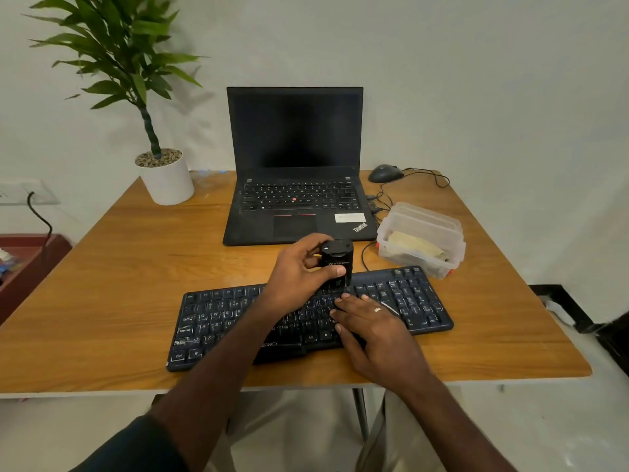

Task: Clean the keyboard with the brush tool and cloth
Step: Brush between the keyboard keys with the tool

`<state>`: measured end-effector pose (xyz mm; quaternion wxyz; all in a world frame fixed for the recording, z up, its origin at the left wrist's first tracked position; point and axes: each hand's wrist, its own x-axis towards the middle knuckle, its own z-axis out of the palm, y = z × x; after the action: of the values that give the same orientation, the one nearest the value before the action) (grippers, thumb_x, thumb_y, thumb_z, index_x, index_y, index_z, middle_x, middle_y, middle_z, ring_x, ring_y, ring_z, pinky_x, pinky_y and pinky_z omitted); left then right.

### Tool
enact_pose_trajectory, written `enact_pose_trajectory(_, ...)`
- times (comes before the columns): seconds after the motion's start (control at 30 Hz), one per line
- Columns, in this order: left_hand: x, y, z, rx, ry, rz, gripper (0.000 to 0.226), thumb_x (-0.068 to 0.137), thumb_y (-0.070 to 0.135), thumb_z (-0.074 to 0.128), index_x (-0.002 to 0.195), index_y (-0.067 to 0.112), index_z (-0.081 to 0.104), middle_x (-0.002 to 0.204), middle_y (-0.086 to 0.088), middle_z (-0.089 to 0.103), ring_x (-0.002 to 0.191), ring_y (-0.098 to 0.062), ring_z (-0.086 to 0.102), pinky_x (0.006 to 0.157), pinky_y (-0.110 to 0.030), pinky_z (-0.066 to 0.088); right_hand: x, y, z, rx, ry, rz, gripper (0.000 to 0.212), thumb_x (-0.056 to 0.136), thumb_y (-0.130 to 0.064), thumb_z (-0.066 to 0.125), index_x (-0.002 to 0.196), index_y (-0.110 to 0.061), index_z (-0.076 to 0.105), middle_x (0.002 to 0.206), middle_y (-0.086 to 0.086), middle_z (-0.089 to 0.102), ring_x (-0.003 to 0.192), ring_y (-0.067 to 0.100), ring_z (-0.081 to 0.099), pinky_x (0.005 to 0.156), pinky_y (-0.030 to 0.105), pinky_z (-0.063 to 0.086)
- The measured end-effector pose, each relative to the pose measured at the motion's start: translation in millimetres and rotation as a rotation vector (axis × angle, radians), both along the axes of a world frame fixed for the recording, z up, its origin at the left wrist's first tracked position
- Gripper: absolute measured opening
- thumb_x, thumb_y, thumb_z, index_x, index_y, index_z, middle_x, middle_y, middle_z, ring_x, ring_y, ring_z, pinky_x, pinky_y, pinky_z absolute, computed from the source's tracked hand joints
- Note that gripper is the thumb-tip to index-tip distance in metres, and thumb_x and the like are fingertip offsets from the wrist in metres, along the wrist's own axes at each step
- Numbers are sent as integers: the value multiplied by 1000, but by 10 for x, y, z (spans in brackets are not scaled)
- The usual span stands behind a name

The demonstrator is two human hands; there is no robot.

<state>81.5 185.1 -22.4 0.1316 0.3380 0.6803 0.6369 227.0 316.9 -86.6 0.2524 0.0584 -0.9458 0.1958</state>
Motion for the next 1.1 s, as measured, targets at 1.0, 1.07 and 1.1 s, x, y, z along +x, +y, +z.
enact_pose_trajectory(1.0,270,636,-6,37,103,33,41,76,0,82,108,20,65,106,5,71,103,-8,70,89,-29,59,325,578,61,-162,44,-47,22,90,-18,68,110,-17,78,119,-7,73,123,-1,58,109,33,46)
enact_pose_trajectory(1.07,247,602,4,52,82,59,40,77,3,82,110,20,66,109,5,72,104,-10,70,90,-30,59,334,576,60,-169,43,-50,22,90,-18,68,110,-16,78,119,-7,72,123,0,58,109,33,46)
enact_pose_trajectory(1.1,224,563,13,54,76,67,40,77,5,83,111,20,67,111,5,72,104,-10,70,91,-31,59,335,581,62,-172,44,-50,22,90,-18,67,110,-16,78,119,-7,72,123,0,58,109,33,46)
